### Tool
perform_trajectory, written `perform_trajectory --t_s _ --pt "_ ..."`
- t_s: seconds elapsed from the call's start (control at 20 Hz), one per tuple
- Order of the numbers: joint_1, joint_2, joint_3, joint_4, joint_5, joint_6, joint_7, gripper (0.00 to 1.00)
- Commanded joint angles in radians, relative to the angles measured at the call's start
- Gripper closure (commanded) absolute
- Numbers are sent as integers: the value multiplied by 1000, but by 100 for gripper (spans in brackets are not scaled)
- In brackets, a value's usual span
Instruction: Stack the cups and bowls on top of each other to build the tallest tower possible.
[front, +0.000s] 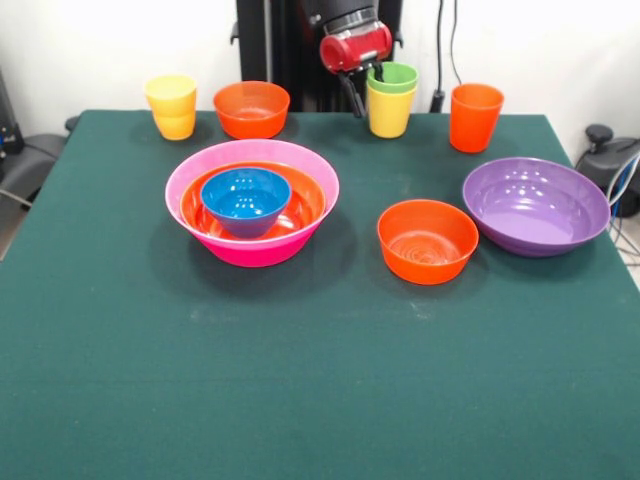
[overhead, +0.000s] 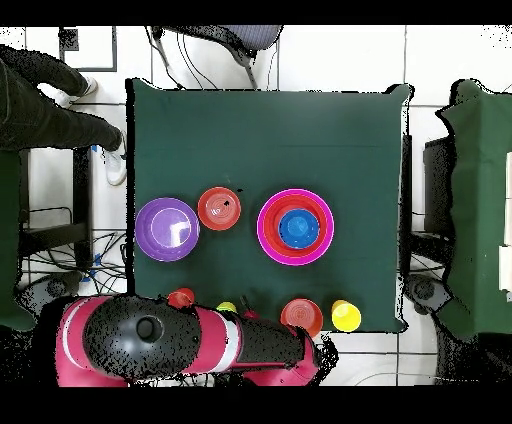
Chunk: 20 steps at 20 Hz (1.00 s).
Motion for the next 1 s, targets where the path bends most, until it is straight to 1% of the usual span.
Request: perform_trajectory --t_s 0.05,0.2,0.25,0.55,0.6,0.65,0.7,0.8,1.0 --pt "25 119 122 -22 -10 185 23 0" --pt "31 118 118 -22 -7 186 25 0" --pt "34 119 116 -22 -6 186 29 100" --pt "42 114 114 -23 -11 193 42 100" --pt "47 104 117 -23 -21 241 73 100" --pt "52 107 109 -13 12 246 65 100" --pt "61 107 104 -19 -2 248 58 100" --pt "61 113 97 -18 13 204 33 100" --pt "62 114 91 -25 3 205 43 100"
